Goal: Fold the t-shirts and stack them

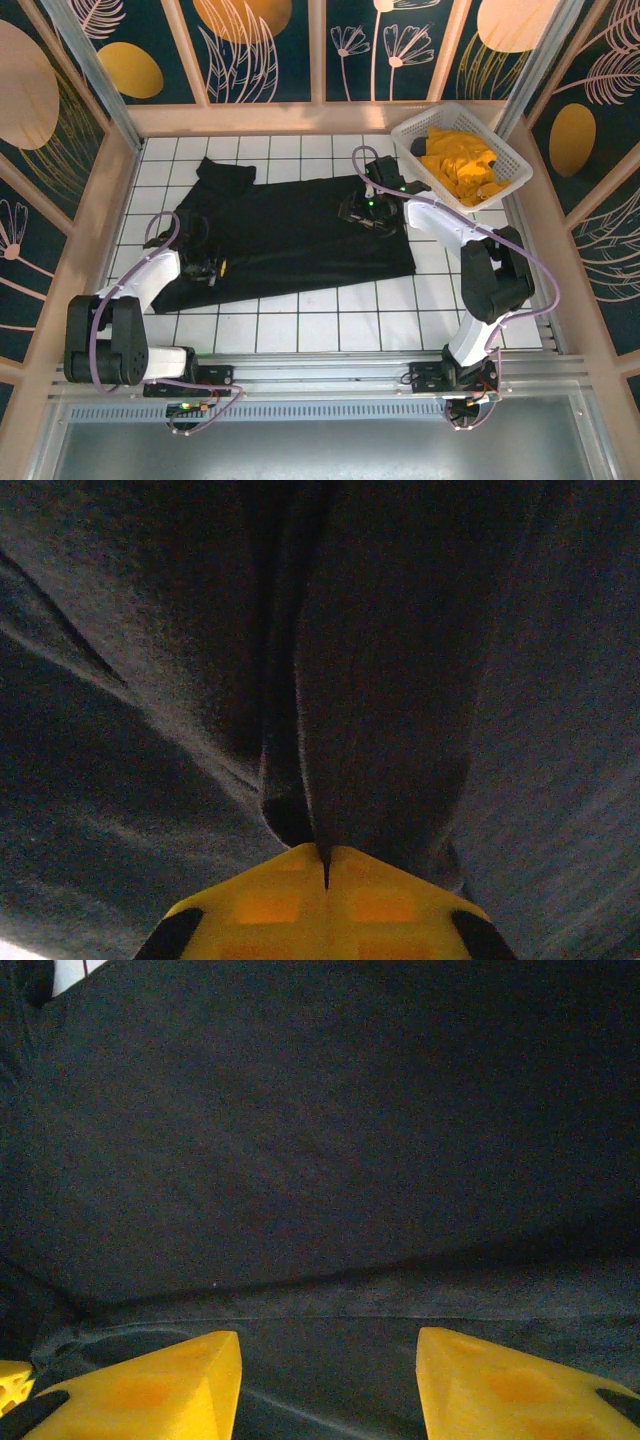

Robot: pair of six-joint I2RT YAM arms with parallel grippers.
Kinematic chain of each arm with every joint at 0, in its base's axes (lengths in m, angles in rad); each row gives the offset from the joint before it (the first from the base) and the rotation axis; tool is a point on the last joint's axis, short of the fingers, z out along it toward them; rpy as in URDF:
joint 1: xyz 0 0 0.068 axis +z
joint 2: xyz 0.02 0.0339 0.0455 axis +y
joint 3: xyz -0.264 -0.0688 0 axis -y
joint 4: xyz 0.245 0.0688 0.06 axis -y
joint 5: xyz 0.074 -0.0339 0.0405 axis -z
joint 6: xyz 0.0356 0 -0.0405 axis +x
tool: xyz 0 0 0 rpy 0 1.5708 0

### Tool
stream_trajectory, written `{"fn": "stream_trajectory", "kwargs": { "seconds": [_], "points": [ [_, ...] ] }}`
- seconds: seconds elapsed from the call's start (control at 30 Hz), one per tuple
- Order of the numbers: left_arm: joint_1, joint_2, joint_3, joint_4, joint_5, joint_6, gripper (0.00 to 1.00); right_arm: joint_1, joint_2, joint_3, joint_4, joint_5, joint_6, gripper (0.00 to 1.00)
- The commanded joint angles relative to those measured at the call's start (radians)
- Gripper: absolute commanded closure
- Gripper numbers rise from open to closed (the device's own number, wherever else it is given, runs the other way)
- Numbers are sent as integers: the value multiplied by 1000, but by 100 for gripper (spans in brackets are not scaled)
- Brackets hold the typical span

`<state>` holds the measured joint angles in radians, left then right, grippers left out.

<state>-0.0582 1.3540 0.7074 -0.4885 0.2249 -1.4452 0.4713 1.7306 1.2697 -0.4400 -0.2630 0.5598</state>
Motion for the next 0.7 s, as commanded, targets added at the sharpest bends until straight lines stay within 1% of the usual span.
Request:
{"fn": "stream_trajectory", "kwargs": {
  "seconds": [0.0,0.13,0.27,0.33,0.5,0.53,0.67],
  "points": [
    [-5,22,52,7,-18,45,100,3,-10,13,6,8,12,50],
    [-20,91,163,-40,-41,174,100,-1,-9,16,4,14,15,50],
    [-70,191,327,-137,-121,328,100,-9,-3,19,1,13,18,50],
    [-95,239,388,-172,-154,383,100,-11,-3,22,2,11,18,51],
    [-161,353,527,-243,-202,512,100,-11,-8,17,-1,10,20,51],
    [-176,402,557,-262,-218,535,100,-11,-9,14,-3,10,21,51],
    [-229,474,647,-316,-290,594,100,-10,-23,-2,-2,13,23,51]
  ]
}}
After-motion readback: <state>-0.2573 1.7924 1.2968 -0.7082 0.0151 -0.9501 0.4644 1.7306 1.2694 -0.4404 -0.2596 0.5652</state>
